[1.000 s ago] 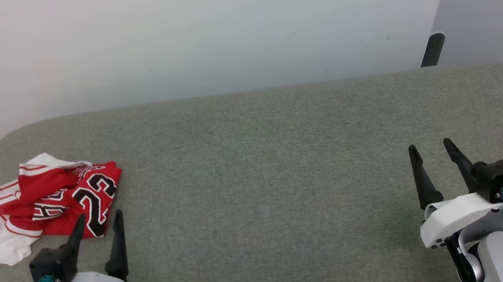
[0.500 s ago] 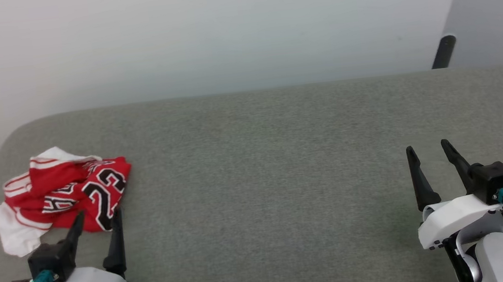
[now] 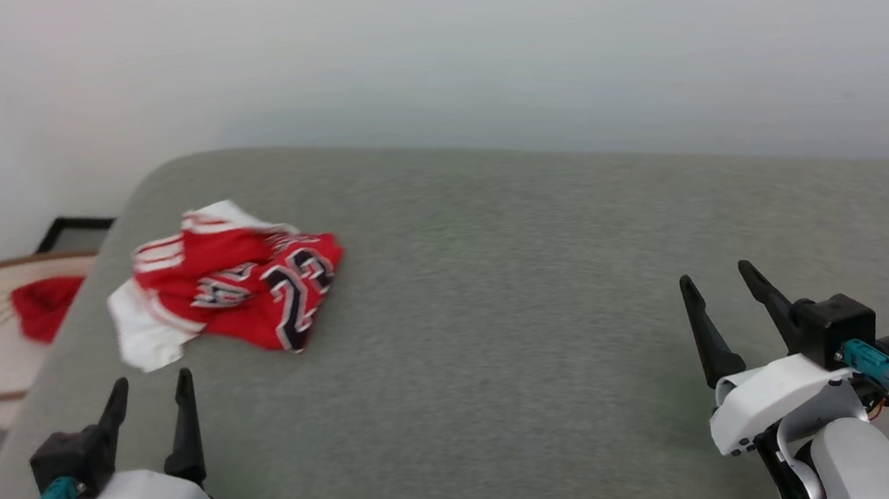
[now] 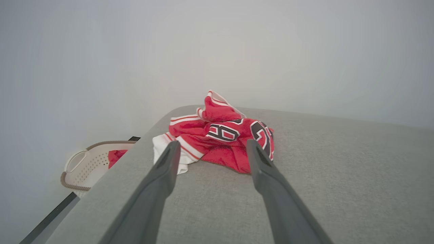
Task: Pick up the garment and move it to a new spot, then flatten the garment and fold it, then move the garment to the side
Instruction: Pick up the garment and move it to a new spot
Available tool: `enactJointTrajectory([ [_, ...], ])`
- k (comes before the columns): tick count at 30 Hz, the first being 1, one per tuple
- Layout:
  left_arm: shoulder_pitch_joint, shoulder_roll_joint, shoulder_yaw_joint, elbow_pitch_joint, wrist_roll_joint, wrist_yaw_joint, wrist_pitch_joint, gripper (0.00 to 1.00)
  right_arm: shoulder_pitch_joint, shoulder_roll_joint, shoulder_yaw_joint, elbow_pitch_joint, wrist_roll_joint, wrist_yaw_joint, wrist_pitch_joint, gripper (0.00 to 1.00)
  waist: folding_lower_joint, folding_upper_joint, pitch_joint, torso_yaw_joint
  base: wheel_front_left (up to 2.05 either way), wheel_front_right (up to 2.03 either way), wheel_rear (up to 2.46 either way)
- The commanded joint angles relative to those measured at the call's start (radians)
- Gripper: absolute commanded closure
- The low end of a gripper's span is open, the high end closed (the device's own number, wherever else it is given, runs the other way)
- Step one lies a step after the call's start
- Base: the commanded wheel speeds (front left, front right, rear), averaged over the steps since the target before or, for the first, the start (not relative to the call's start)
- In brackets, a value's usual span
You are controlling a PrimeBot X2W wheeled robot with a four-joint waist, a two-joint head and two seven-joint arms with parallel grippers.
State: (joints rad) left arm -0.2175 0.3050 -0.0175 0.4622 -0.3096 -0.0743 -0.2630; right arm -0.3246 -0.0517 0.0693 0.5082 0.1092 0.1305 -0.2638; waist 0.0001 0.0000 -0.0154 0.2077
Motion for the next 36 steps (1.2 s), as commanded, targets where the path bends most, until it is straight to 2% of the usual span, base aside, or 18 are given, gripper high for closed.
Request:
enactJointTrajectory([
  [1, -0.004, 0.0, 0.006, 0.007, -0.01, 0.005, 0.001, 0.0, -0.018, 0.002, 0.006, 0.003, 0.009, 0.0, -0.001, 0.0, -0.0001, 0.0, -0.003, 0.113, 0.0, 0.0, 0.0],
  [11, 0.005, 0.0, 0.02, 0.023, -0.029, 0.018, 0.0, 0.0, -0.035, 0.002, 0.051, 0.014, 0.039, 0.0, -0.001, 0.0, -0.0001, 0.0, 0.005, 0.306, 0.0, 0.0, 0.0],
  [19, 0.057, 0.001, 0.086, -0.035, -0.061, 0.051, -0.001, 0.0, -0.112, 0.0, 0.149, 0.051, 0.077, 0.0, -0.001, 0.0, -0.0001, 0.0, 0.048, 0.332, 0.0, 0.0, 0.0],
  [27, 0.098, -0.005, 0.124, -0.085, -0.068, 0.054, -0.001, 0.0, -0.152, 0.0, 0.183, 0.075, 0.093, 0.0, -0.001, 0.0, -0.0001, 0.0, 0.066, 0.336, 0.0, 0.0, 0.0],
  [34, 0.038, -0.002, 0.072, -0.067, -0.062, 0.003, 0.008, 0.0, -0.116, 0.0, 0.159, 0.05, 0.074, 0.0, -0.001, 0.0, -0.0001, 0.0, 0.06, 0.322, 0.0, 0.0, 0.0],
  [36, -0.003, 0.014, 0.046, -0.052, -0.051, -0.014, 0.019, 0.0, -0.1, 0.0, 0.157, 0.032, 0.067, 0.0, -0.001, 0.0, -0.0001, 0.0, 0.065, 0.302, 0.0, 0.0, 0.0],
])
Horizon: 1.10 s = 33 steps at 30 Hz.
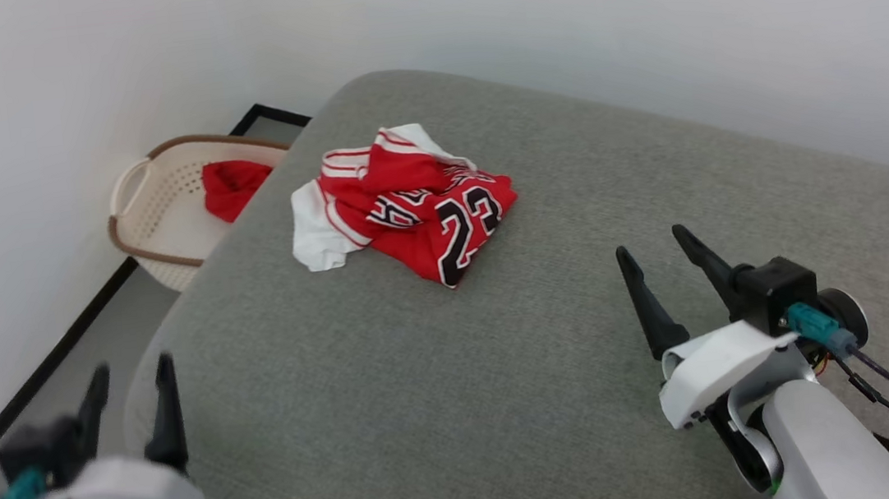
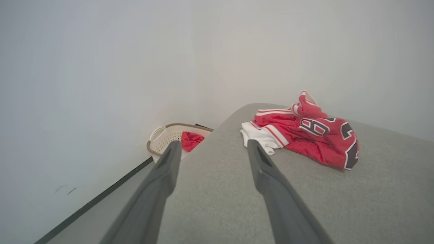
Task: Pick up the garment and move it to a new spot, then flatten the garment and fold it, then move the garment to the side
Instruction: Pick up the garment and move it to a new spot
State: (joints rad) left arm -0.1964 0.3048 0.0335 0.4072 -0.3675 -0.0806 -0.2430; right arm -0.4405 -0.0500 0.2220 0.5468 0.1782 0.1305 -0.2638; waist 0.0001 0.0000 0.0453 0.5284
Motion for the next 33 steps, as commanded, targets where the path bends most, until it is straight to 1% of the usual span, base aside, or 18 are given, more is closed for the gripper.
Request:
enactJointTrajectory([
  [1, -0.048, 0.022, -0.015, 0.01, 0.012, -0.011, 0.003, 0.0, 0.013, 0.0, 0.013, -0.017, -0.008, 0.0, -0.001, 0.0, -0.0001, 0.0, 0.015, -0.039, 0.0, 0.0, 0.0],
  [3, -0.103, 0.034, -0.042, 0.026, 0.021, -0.023, 0.009, 0.0, 0.006, 0.0, 0.038, -0.026, -0.017, 0.0, -0.001, 0.0, -0.0001, 0.0, 0.04, -0.086, 0.0, 0.0, 0.0],
  [4, -0.103, 0.034, -0.042, 0.026, 0.021, -0.023, 0.009, 0.0, 0.006, 0.0, 0.038, -0.026, -0.017, 0.0, -0.001, 0.0, -0.0001, 0.0, 0.04, -0.086, 0.0, 0.0, 0.0],
  [5, -0.138, 0.036, -0.055, 0.036, 0.024, -0.028, 0.01, 0.0, 0.0, 0.0, 0.047, -0.028, -0.026, 0.0, -0.001, 0.0, -0.0001, 0.0, 0.055, -0.108, 0.0, 0.0, 0.0],
  [7, -0.205, 0.049, -0.073, 0.066, 0.016, -0.036, 0.013, 0.0, -0.015, -0.002, 0.08, -0.029, -0.03, 0.0, -0.001, 0.0, -0.0001, 0.0, 0.088, -0.158, 0.0, 0.0, 0.0],
  [8, -0.279, 0.057, -0.087, 0.108, -0.001, -0.042, 0.013, 0.0, -0.033, -0.003, 0.105, -0.03, -0.033, 0.0, -0.001, 0.0, -0.0001, 0.0, 0.123, -0.203, 0.0, 0.0, 0.0],
  [9, -0.318, 0.067, -0.096, 0.129, -0.002, -0.043, 0.013, 0.0, -0.044, -0.003, 0.113, -0.031, -0.034, 0.0, -0.001, 0.0, -0.0001, 0.0, 0.142, -0.223, 0.0, 0.0, 0.0],
  [10, -0.318, 0.067, -0.096, 0.129, -0.002, -0.043, 0.013, 0.0, -0.044, -0.003, 0.113, -0.031, -0.034, 0.0, -0.001, 0.0, -0.0001, 0.0, 0.142, -0.223, 0.0, 0.0, 0.0],
  [11, -0.397, 0.08, -0.116, 0.177, -0.015, -0.048, 0.008, 0.0, -0.06, -0.001, 0.134, -0.034, -0.037, 0.0, -0.001, 0.0, -0.0001, 0.0, 0.176, -0.264, 0.0, 0.0, 0.0],
  [14, -0.51, 0.107, -0.16, 0.253, -0.062, -0.05, 0.015, 0.0, -0.092, -0.002, 0.157, -0.045, -0.036, 0.0, -0.001, 0.0, -0.0001, 0.0, 0.227, -0.32, 0.0, 0.0, 0.0],
  [18, -0.636, 0.18, -0.233, 0.348, -0.184, -0.05, 0.056, 0.0, -0.13, -0.002, 0.199, -0.069, -0.027, 0.0, -0.001, 0.0, -0.0001, 0.0, 0.282, -0.386, 0.0, 0.0, 0.0],
  [19, -0.636, 0.18, -0.233, 0.348, -0.184, -0.05, 0.056, 0.0, -0.13, -0.002, 0.199, -0.069, -0.027, 0.0, -0.001, 0.0, -0.0001, 0.0, 0.282, -0.386, 0.0, 0.0, 0.0],
  [20, -0.659, 0.195, -0.253, 0.371, -0.214, -0.05, 0.074, 0.0, -0.137, -0.001, 0.207, -0.076, -0.025, 0.0, -0.001, 0.0, -0.0001, 0.0, 0.292, -0.4, 0.0, 0.0, 0.0],
  [23, -0.708, 0.246, -0.314, 0.438, -0.314, -0.05, 0.175, 0.0, -0.156, -0.001, 0.24, -0.09, -0.022, 0.0, -0.001, 0.0, -0.0001, 0.0, 0.314, -0.439, 0.0, 0.0, 0.0],
  [26, -0.731, 0.282, -0.364, 0.484, -0.443, -0.05, 0.337, 0.0, -0.167, -0.001, 0.256, -0.103, -0.018, 0.0, -0.001, 0.0, -0.0001, 0.0, 0.322, -0.469, 0.0, 0.0, 0.0],
  [28, -0.74, 0.325, -0.393, 0.504, -0.499, -0.049, 0.427, 0.0, -0.17, 0.0, 0.262, -0.113, -0.017, 0.0, -0.001, 0.0, -0.0001, 0.0, 0.328, -0.484, 0.0, 0.0, 0.0],
  [30, -0.745, 0.341, -0.412, 0.512, -0.565, -0.049, 0.5, 0.0, -0.17, 0.0, 0.266, -0.122, -0.022, 0.0, 0.001, 0.0, -0.0001, 0.0, 0.335, -0.496, 0.0, 0.0, 0.0],
  [33, -0.746, 0.37, -0.441, 0.523, -0.634, -0.049, 0.594, 0.0, -0.179, 0.0, 0.264, -0.149, -0.039, 0.0, 0.016, 0.0, -0.0001, 0.0, 0.357, -0.508, 0.0, 0.0, 0.0],
])
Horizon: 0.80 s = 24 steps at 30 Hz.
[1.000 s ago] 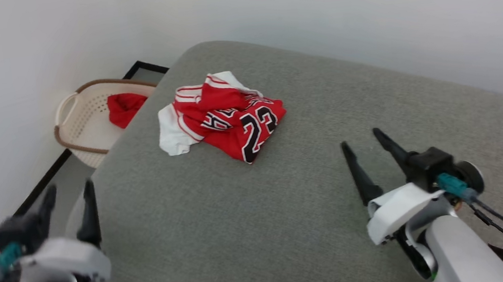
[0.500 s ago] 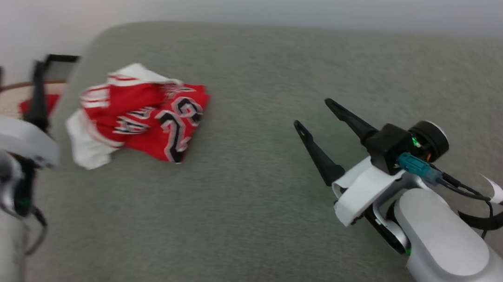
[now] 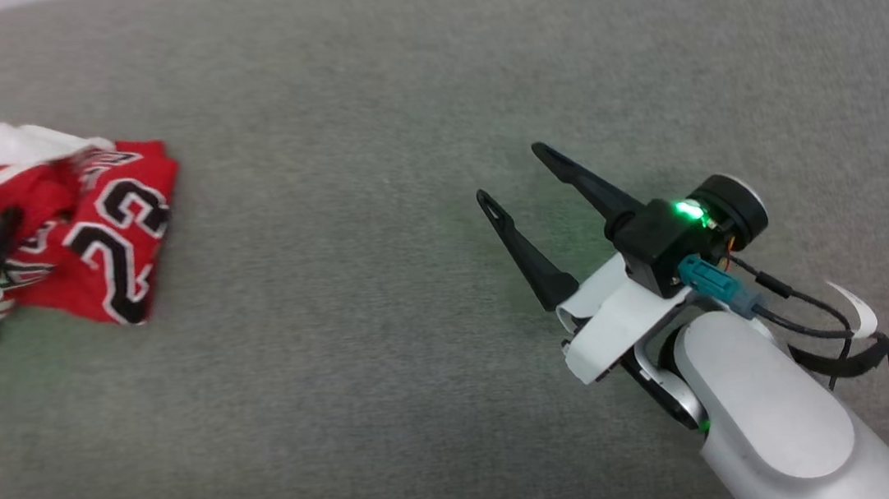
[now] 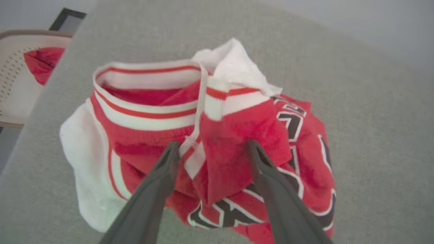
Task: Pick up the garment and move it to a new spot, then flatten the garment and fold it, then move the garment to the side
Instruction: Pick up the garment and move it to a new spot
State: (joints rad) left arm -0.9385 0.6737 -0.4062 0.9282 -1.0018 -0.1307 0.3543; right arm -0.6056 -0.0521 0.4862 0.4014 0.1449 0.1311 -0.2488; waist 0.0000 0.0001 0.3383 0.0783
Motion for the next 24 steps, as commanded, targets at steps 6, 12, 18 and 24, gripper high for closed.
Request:
enactJointTrajectory([
  [6, 0.014, 0.034, -0.071, -0.001, -0.105, 0.001, 0.148, 0.0, -0.028, 0.002, 0.001, -0.073, -0.039, -0.001, 0.047, 0.0, 0.0, -0.0001, 0.116, -0.08, 0.0, 0.0, 0.0],
  [12, 0.03, 0.007, -0.136, -0.008, -0.181, 0.001, 0.206, 0.0, -0.033, 0.002, 0.008, -0.144, -0.064, -0.001, 0.091, 0.0, 0.0, -0.0001, 0.159, -0.089, 0.0, 0.0, 0.0],
  [18, 0.042, -0.011, -0.196, -0.033, -0.236, -0.001, 0.209, 0.18, -0.027, 0.002, 0.01, -0.196, -0.069, -0.001, 0.113, 0.0, 0.0, -0.0001, 0.164, -0.089, 0.0, 0.0, 0.0],
  [24, 0.031, 0.013, -0.216, -0.07, -0.283, -0.004, 0.106, 1.0, -0.023, 0.002, -0.001, -0.202, -0.065, -0.001, 0.115, 0.0, 0.0, -0.0001, 0.139, -0.074, 0.0, 0.0, 0.0],
])
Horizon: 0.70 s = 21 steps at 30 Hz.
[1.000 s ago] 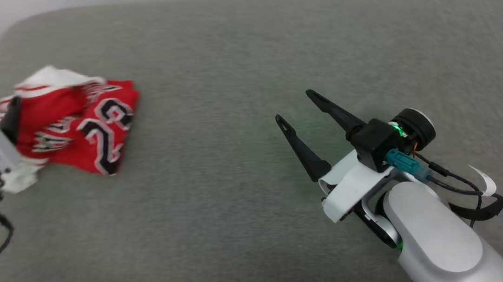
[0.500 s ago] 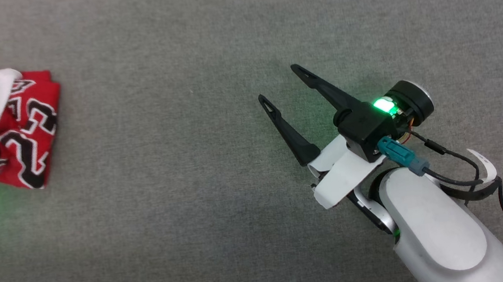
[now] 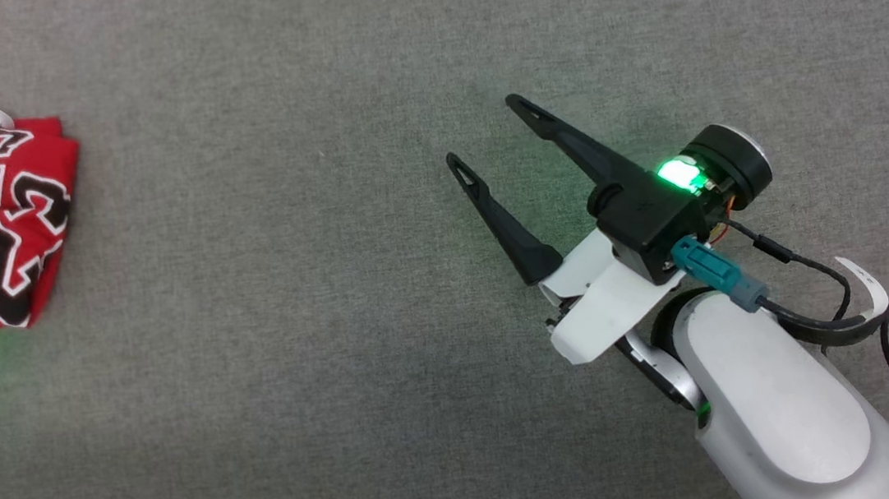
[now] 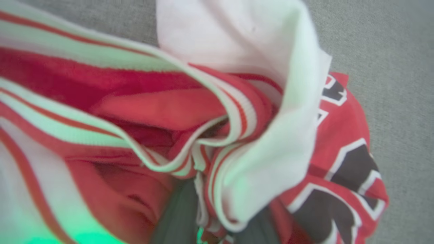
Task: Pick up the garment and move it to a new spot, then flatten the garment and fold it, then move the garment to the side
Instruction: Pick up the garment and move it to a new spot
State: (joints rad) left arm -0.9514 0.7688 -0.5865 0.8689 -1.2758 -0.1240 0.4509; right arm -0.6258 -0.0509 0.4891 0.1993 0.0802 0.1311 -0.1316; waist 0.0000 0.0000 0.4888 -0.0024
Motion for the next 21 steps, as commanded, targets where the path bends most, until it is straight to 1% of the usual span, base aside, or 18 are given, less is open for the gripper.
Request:
enactJointTrajectory([
  [1, 0.038, -0.073, -0.042, -0.018, -0.009, -0.011, -0.013, 1.0, 0.0, 0.001, -0.007, 0.002, 0.003, -0.001, -0.005, 0.0, 0.0, 0.0, -0.019, 0.01, 0.0, 0.0, 0.0],
  [7, -0.006, -0.009, -0.068, -0.052, -0.003, -0.008, -0.181, 1.0, 0.034, 0.0, -0.05, 0.023, 0.025, -0.001, -0.032, 0.0, 0.0, 0.0, -0.082, 0.03, 0.0, 0.0, 0.0],
  [10, -0.015, 0.017, -0.099, -0.099, 0.006, -0.007, -0.249, 1.0, 0.052, 0.001, -0.081, 0.032, 0.039, -0.001, -0.049, 0.0, 0.0, 0.0, -0.116, 0.037, 0.0, 0.0, 0.0],
  [13, -0.026, 0.029, -0.137, -0.163, 0.012, -0.007, -0.306, 1.0, 0.082, 0.0, -0.119, 0.04, 0.053, -0.001, -0.065, 0.0, 0.0, 0.0, -0.151, 0.037, 0.0, 0.0, 0.0],
  [17, -0.049, 0.059, -0.211, -0.261, 0.037, -0.007, -0.337, 1.0, 0.116, 0.0, -0.17, 0.04, 0.066, -0.001, -0.083, 0.0, 0.0, 0.0, -0.183, 0.021, 0.0, 0.0, 0.0],
  [21, -0.089, 0.078, -0.29, -0.369, 0.066, -0.007, -0.333, 1.0, 0.152, 0.0, -0.224, 0.029, 0.085, -0.001, -0.1, 0.0, 0.0, 0.0, -0.197, -0.005, 0.0, 0.0, 0.0],
])
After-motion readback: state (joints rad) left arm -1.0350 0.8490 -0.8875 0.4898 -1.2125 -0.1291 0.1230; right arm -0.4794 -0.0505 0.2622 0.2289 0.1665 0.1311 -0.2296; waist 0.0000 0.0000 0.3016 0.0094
